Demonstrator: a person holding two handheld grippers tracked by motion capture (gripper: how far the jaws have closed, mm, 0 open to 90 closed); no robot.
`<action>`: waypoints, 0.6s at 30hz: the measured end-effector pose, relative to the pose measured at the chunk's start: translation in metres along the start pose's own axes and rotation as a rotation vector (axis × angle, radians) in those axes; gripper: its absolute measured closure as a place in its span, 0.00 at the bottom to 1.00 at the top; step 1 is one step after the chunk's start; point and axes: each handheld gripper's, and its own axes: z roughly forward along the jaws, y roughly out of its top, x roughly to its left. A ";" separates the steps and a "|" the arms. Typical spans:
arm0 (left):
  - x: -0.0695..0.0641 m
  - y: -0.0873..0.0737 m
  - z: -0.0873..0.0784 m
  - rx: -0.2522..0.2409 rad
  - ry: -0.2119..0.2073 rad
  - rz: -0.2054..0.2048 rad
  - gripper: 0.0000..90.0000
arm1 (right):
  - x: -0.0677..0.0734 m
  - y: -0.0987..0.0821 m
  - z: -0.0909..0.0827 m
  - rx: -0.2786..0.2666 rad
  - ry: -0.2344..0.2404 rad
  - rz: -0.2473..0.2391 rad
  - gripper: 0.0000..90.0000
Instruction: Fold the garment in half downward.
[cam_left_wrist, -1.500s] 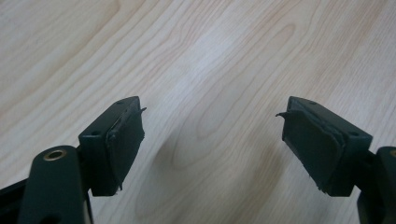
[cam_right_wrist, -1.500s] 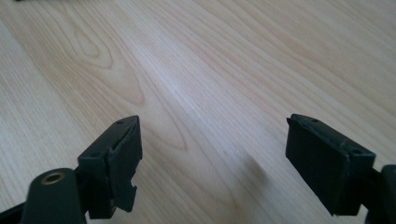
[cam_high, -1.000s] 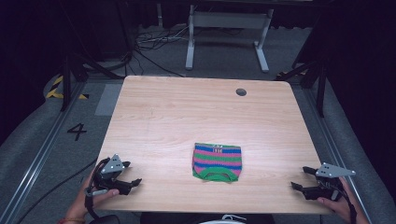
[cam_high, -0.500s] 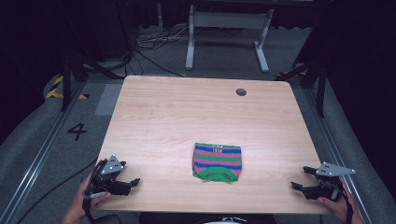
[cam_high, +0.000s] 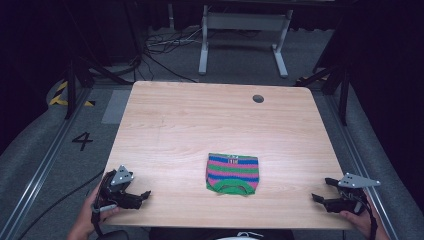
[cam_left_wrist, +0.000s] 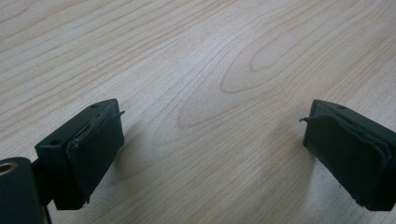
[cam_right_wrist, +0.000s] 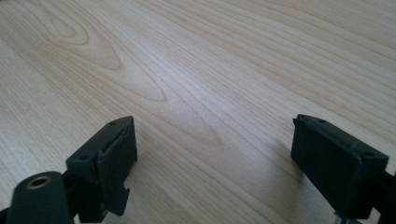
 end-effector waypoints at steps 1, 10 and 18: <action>0.000 0.000 0.000 0.000 0.000 0.000 0.06 | 0.000 0.000 0.000 0.000 0.000 0.000 0.16; 0.001 0.001 0.001 -0.002 0.006 0.008 0.04 | 0.000 0.000 0.000 0.000 0.000 0.000 0.16; -0.001 0.002 0.002 0.004 0.006 -0.002 0.03 | 0.000 0.000 0.000 0.000 0.000 0.000 0.16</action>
